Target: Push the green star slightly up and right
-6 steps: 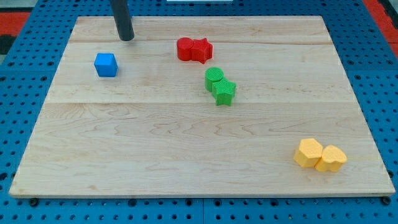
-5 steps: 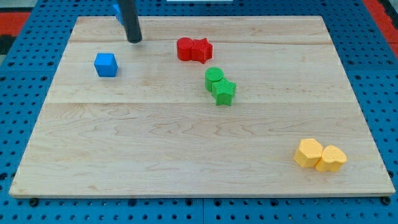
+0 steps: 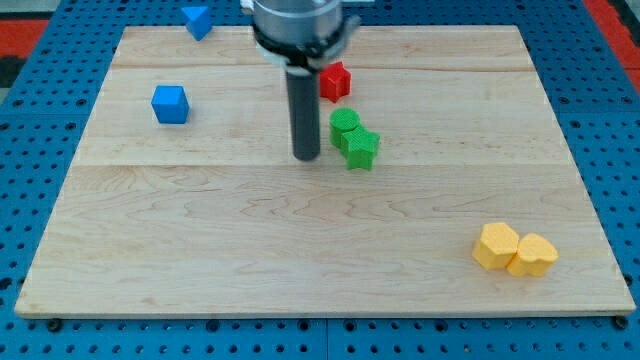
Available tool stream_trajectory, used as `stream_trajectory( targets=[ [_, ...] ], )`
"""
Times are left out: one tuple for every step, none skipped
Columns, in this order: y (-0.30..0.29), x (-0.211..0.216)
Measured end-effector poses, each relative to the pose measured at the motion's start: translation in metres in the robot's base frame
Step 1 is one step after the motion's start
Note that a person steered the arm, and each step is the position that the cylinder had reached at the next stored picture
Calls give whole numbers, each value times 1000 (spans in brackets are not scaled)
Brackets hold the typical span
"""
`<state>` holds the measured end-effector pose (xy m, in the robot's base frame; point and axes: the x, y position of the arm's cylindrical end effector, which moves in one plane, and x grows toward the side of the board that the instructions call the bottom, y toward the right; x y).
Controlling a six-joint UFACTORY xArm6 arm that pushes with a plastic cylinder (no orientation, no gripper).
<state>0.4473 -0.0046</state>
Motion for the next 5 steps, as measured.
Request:
stream_trajectory(
  targets=[
    [42, 0],
    [69, -3],
    [80, -10],
    [80, -2],
    [80, 8]
  ],
)
